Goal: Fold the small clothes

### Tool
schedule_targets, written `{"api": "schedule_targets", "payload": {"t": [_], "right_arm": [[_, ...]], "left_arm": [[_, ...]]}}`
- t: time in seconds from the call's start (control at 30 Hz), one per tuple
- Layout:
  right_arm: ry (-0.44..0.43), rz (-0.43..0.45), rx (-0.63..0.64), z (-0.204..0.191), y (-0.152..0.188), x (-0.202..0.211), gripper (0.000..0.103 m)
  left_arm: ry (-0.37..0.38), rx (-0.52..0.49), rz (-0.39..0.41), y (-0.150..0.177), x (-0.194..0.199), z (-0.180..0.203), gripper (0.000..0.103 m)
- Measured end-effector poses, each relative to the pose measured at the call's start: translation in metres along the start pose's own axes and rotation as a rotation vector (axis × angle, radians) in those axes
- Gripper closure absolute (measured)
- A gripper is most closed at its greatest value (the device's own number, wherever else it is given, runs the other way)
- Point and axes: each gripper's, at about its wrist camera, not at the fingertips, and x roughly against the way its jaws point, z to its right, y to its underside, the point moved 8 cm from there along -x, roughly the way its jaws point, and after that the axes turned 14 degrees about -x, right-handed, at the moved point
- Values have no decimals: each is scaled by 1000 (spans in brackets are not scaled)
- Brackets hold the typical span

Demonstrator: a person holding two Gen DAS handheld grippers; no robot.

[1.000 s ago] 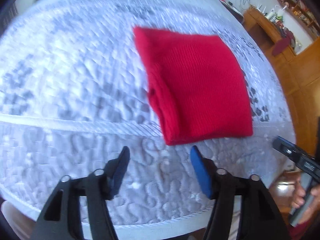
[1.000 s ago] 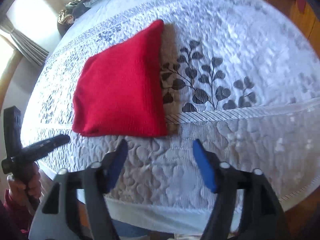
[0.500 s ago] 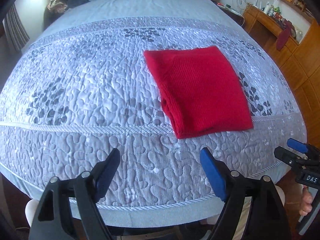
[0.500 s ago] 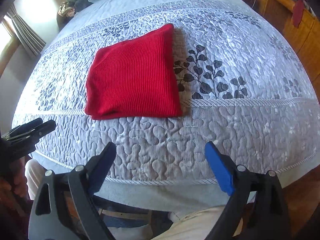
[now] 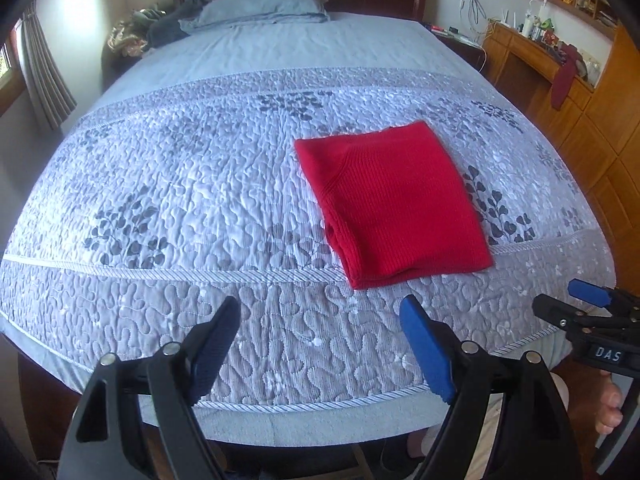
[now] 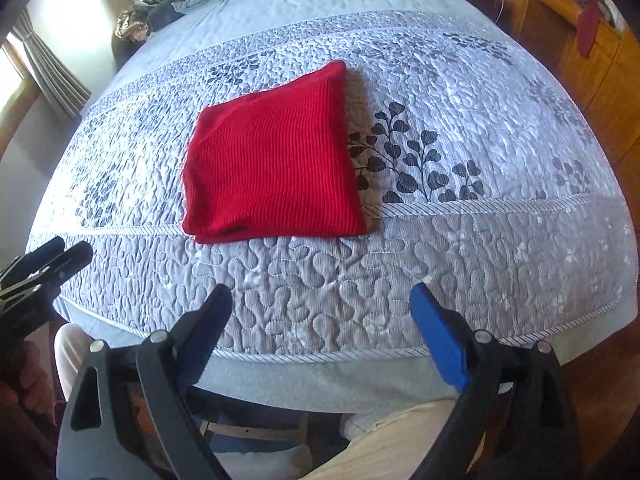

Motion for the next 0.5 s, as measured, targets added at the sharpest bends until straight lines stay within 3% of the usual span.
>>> {"api": "schedule_targets", "payload": {"t": [0.5], "right_arm": [[25, -7, -4, -7, -8, -5, 13]], "left_arm": [[-36, 6, -28, 0, 0, 1, 21]]}}
